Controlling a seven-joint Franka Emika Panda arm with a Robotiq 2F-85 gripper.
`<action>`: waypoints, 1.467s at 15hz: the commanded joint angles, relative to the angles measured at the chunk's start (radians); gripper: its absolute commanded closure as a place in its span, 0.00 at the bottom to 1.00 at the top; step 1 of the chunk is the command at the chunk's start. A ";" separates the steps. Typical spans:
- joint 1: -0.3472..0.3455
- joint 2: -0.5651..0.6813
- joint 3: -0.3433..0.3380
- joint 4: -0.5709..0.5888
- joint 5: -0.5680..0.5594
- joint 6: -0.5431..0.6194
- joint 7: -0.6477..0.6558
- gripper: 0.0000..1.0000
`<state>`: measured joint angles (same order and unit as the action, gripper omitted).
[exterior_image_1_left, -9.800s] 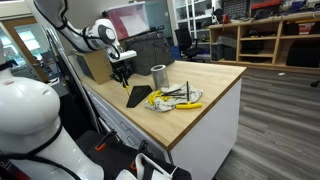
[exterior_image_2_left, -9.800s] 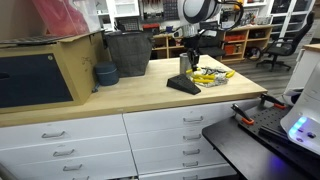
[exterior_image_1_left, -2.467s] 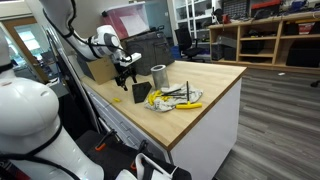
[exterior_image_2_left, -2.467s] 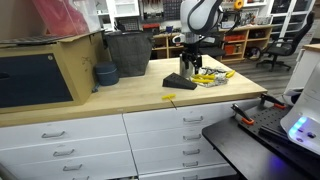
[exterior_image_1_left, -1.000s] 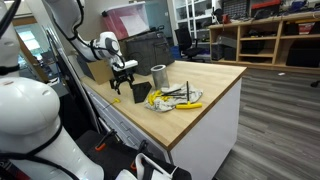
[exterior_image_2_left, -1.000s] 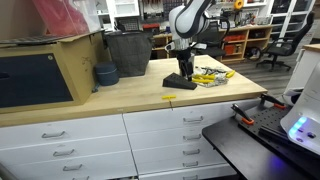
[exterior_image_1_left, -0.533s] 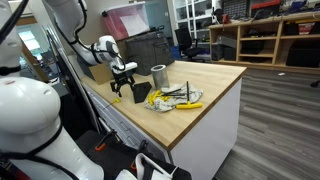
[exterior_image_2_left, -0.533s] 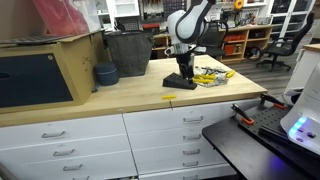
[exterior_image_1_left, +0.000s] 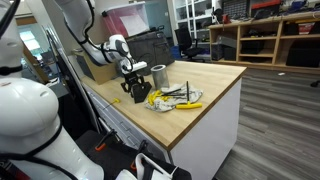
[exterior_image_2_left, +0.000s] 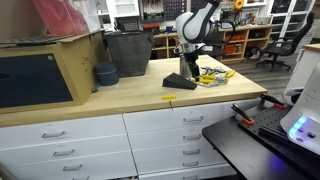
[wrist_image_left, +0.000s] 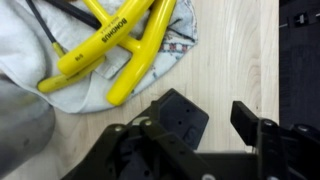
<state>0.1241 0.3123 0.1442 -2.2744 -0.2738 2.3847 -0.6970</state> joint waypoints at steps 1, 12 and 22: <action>-0.016 0.008 -0.019 0.013 -0.009 0.016 0.097 0.57; 0.039 0.144 -0.089 0.088 -0.206 0.104 0.460 1.00; 0.046 0.175 -0.049 0.124 -0.154 0.130 0.484 1.00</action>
<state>0.1556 0.4803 0.0855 -2.1663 -0.4462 2.4974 -0.2289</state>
